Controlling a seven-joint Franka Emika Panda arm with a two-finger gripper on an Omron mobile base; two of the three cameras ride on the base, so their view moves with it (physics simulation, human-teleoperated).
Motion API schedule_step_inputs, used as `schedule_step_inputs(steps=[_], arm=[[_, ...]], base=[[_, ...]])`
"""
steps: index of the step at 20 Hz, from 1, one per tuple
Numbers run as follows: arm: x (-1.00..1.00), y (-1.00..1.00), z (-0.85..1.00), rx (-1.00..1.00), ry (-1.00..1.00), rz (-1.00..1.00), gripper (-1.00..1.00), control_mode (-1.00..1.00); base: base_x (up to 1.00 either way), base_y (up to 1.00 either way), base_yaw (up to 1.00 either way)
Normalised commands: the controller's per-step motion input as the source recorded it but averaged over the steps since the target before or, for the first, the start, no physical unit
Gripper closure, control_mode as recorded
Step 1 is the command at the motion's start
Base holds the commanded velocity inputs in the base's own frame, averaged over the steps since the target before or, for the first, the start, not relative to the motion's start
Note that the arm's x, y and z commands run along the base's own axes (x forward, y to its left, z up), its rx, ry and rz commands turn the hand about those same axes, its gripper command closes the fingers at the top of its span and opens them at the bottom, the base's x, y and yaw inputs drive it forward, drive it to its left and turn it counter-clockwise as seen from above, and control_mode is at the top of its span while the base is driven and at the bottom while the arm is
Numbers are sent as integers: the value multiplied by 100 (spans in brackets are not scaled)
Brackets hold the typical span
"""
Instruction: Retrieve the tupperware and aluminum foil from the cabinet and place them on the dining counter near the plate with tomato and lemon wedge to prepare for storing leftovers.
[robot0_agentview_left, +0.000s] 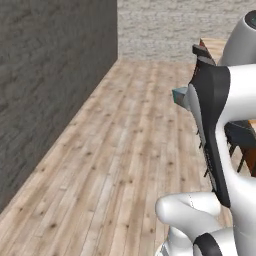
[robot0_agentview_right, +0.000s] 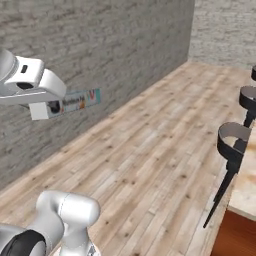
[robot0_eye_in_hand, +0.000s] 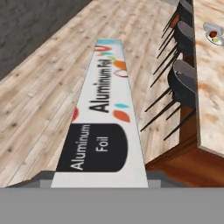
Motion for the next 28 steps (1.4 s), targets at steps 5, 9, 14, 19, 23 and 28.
schedule_step_inputs(steps=[5, 9, 14, 19, 23, 28], arm=[[0, 0, 0, 0, 0, 0, 100, 100], [0, 0, 0, 0, 0, 0, 100, 100], [0, 0, 0, 0, 0, 0, 100, 100], [0, 0, 0, 0, 0, 0, 100, 100], [0, 0, 0, 0, 0, 0, 100, 100], [0, 0, 0, 0, 0, 0, 100, 100]], base=[[100, -6, -11], [100, -22, -8], [100, -23, -23], [100, -2, -39], [99, 6, -48], [80, 29, -58]])
